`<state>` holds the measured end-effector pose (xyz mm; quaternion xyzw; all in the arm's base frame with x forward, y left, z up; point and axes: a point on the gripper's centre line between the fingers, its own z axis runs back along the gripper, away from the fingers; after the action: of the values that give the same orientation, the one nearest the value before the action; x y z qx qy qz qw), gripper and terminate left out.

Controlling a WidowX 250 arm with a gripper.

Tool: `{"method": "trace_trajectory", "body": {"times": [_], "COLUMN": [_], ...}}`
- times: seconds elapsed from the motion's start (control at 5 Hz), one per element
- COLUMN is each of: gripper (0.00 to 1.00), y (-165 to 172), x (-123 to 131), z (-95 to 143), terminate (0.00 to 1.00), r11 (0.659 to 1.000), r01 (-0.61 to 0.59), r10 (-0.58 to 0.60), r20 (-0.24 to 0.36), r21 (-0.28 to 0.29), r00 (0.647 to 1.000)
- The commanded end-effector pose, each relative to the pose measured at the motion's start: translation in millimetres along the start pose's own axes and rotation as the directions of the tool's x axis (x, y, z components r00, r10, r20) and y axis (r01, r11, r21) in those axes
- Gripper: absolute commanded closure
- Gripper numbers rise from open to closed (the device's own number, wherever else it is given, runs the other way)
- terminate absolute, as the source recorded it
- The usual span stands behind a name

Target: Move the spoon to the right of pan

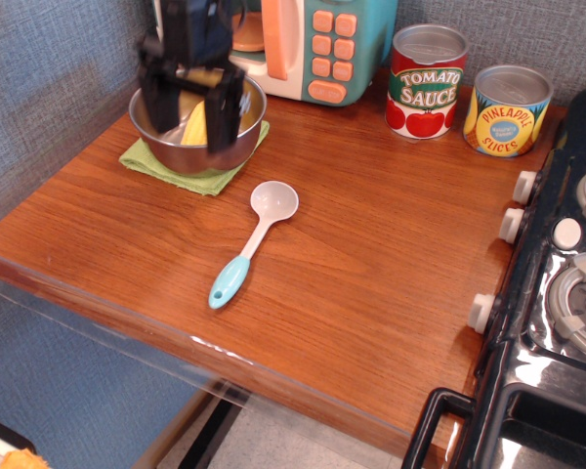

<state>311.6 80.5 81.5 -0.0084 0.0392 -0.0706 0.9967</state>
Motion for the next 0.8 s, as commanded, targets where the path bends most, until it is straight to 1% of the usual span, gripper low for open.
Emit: {"method": "trace_trajectory", "body": {"times": [0.0,0.2,0.4,0.6], "gripper": [0.0,0.0,0.0,0.0], "y": [-30,-34,-41,-56], "x": [-27,-20,-11,-12], "z": [-13,-44,-58,-64], "terminate": [0.0,0.0,0.0,0.0], "r11": [0.999,0.995,0.992,0.993], "r01": [-0.008,-0.088,-0.11,-0.1], "r10": [0.007,0.088,0.107,0.092], "r20": [0.01,0.003,0.057,0.109], "r21": [0.043,0.054,0.062,0.069], "r00": [1.0,0.996,0.993,0.99]}}
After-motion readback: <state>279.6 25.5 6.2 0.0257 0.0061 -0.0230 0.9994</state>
